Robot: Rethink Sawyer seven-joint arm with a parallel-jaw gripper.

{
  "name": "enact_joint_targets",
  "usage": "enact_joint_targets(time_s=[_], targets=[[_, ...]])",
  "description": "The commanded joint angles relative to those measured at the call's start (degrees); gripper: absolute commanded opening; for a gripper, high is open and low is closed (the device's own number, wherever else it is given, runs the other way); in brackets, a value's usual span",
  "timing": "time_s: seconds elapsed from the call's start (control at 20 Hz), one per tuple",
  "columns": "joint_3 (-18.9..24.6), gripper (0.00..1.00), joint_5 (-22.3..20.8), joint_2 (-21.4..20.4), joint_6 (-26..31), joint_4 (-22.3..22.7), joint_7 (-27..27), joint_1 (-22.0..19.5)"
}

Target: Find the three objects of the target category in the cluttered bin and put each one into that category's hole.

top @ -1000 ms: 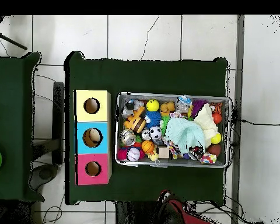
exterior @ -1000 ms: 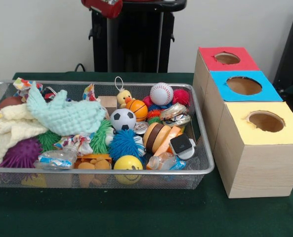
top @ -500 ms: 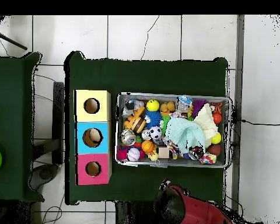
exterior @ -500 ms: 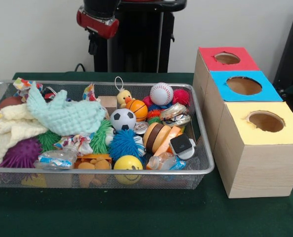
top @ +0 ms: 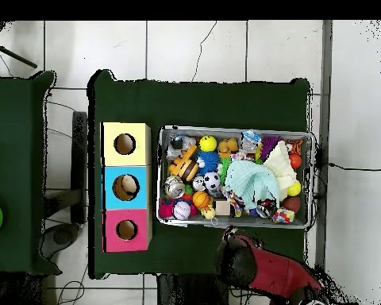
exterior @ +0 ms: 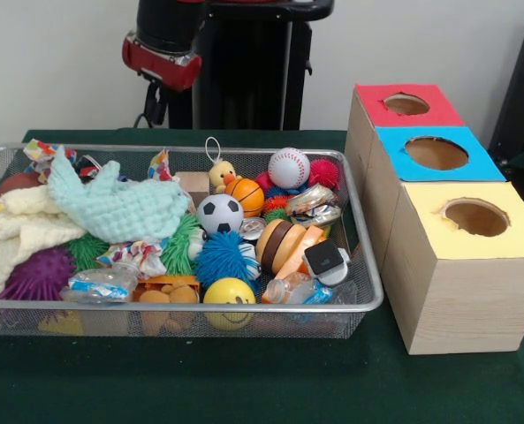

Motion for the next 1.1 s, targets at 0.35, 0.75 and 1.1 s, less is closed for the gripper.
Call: enact_joint_targets(time_s=[0.35,0.75,1.1], targets=[[7.18,0.0,5.07,0.87,7.75,-13.2,4.09,-0.86],[9.39,0.0,7.65,4.39,7.58,-17.18,5.23,-2.01],[11.28,0.0,8.09,8.82,1.93,-20.36,5.66,-2.85]])
